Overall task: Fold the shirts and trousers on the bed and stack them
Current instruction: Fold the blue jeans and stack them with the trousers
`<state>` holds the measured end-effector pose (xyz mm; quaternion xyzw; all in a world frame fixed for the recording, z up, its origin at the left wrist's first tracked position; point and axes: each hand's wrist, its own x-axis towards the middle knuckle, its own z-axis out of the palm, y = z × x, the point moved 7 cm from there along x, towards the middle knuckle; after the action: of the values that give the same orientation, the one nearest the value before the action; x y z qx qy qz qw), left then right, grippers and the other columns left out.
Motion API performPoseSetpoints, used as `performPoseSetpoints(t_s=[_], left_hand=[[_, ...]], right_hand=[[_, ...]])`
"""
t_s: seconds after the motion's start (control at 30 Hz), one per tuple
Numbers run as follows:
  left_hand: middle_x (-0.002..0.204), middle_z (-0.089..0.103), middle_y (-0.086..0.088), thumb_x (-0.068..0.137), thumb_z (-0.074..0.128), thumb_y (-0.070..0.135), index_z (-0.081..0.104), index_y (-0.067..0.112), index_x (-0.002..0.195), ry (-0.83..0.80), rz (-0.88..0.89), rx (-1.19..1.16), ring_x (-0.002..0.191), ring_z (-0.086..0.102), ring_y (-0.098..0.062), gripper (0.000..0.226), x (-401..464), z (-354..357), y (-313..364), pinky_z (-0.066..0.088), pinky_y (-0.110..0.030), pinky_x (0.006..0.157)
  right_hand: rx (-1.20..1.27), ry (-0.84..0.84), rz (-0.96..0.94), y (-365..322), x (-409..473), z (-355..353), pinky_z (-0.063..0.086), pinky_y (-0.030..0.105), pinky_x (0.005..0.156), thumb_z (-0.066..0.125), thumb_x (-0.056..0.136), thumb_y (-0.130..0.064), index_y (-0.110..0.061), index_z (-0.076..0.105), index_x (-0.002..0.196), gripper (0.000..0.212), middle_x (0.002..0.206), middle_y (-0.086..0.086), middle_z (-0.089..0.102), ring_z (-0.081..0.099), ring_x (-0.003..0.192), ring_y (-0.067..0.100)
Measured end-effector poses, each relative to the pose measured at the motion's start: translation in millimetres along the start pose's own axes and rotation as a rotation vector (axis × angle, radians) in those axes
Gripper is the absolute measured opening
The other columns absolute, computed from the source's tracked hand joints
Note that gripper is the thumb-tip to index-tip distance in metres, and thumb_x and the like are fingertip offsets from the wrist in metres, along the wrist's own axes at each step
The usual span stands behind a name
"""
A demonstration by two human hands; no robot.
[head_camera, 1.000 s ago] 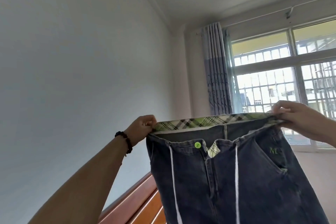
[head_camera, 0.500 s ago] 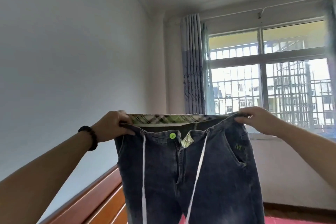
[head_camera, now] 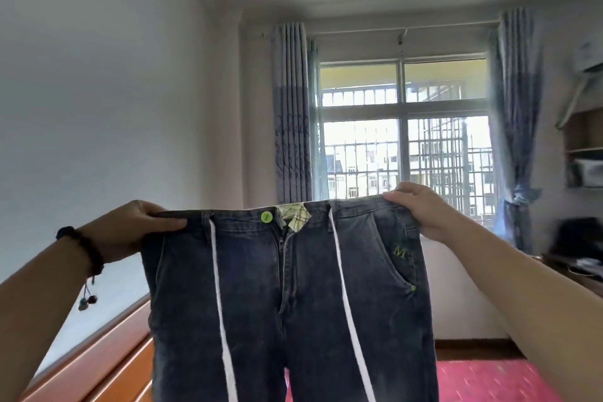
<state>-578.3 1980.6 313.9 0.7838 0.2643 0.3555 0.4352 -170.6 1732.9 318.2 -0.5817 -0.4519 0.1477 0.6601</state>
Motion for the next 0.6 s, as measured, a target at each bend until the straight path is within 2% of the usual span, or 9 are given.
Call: performPoseSetpoints(t_s=[0.07, 0.17, 0.23, 0.3, 0.37, 0.43, 0.53, 0.6], left_hand=[[0.087, 0.07, -0.03, 0.06, 0.086, 0.025, 0.068, -0.014, 0.089, 0.038, -0.167, -0.096, 0.064, 0.069, -0.029, 0.052, 4.0, 19.9, -20.3, 0.057, -0.031, 0.052], [0.078, 0.07, -0.026, 0.075, 0.077, 0.006, 0.063, -0.016, 0.094, 0.182, -0.31, -0.271, 0.052, 0.068, -0.027, 0.032, 7.7, 56.3, -41.6, 0.056, -0.033, 0.045], [0.084, 0.069, -0.026, 0.076, 0.077, 0.004, 0.064, -0.015, 0.094, 0.261, -0.342, -0.382, 0.061, 0.069, -0.03, 0.029, 11.4, 78.0, -46.4, 0.06, -0.039, 0.057], [0.096, 0.068, -0.027, 0.074, 0.079, 0.005, 0.065, -0.015, 0.093, 0.332, -0.307, -0.471, 0.083, 0.069, -0.034, 0.031, 16.3, 94.7, -41.5, 0.057, -0.044, 0.08], [0.099, 0.068, -0.025, 0.075, 0.078, 0.004, 0.066, -0.01, 0.083, 0.374, -0.226, -0.525, 0.09, 0.067, -0.033, 0.02, 18.2, 111.4, -27.0, 0.053, -0.042, 0.087], [0.1, 0.069, -0.023, 0.081, 0.072, 0.001, 0.069, -0.003, 0.079, 0.349, -0.141, -0.559, 0.087, 0.066, -0.029, 0.006, 17.9, 133.7, -10.2, 0.054, -0.037, 0.085], [0.099, 0.069, -0.024, 0.086, 0.065, -0.001, 0.071, -0.001, 0.082, 0.233, -0.038, -0.575, 0.075, 0.066, -0.026, 0.008, 18.4, 168.2, 15.3, 0.056, -0.033, 0.071], [0.097, 0.07, -0.023, 0.087, 0.068, 0.012, 0.072, 0.001, 0.087, 0.134, -0.016, -0.505, 0.077, 0.066, -0.027, 0.012, 17.2, 187.0, 30.8, 0.055, -0.037, 0.072]], right_hand=[[-0.102, 0.078, 0.052, 9.6, -1.4, 0.8, 0.052, 0.033, 0.061, 0.069, 0.085, -0.011, -0.005, 0.055, 0.078, 0.017, 0.074, 0.015, 0.058, 0.06, 0.063, 0.025], [-0.224, 0.193, 0.106, 24.3, -4.9, 6.7, 0.048, 0.036, 0.067, 0.064, 0.087, -0.011, -0.005, 0.052, 0.079, 0.015, 0.078, 0.013, 0.053, 0.055, 0.073, 0.025], [-0.248, 0.259, 0.128, 30.2, -10.4, 11.9, 0.043, 0.035, 0.064, 0.058, 0.088, -0.011, -0.008, 0.048, 0.077, 0.015, 0.075, 0.01, 0.047, 0.05, 0.072, 0.023], [-0.132, 0.268, 0.18, 36.4, -17.2, 21.1, 0.042, 0.033, 0.06, 0.055, 0.088, -0.01, -0.011, 0.046, 0.076, 0.015, 0.071, 0.007, 0.044, 0.048, 0.065, 0.022], [0.034, 0.243, 0.226, 37.4, -25.3, 33.9, 0.043, 0.03, 0.056, 0.056, 0.087, -0.007, -0.015, 0.045, 0.072, 0.02, 0.066, 0.006, 0.045, 0.05, 0.058, 0.022], [0.114, 0.199, 0.216, 29.6, -31.5, 49.6, 0.045, 0.027, 0.052, 0.061, 0.083, -0.004, -0.015, 0.049, 0.067, 0.024, 0.064, 0.007, 0.05, 0.054, 0.054, 0.021], [0.16, 0.088, 0.178, 10.2, -43.7, 83.6, 0.051, 0.027, 0.047, 0.072, 0.08, -0.004, -0.012, 0.055, 0.065, 0.024, 0.063, 0.009, 0.058, 0.061, 0.049, 0.019], [0.177, 0.016, 0.155, -0.9, -50.4, 106.1, 0.053, 0.029, 0.05, 0.075, 0.08, -0.009, -0.01, 0.055, 0.064, 0.025, 0.063, 0.009, 0.058, 0.061, 0.048, 0.017]])
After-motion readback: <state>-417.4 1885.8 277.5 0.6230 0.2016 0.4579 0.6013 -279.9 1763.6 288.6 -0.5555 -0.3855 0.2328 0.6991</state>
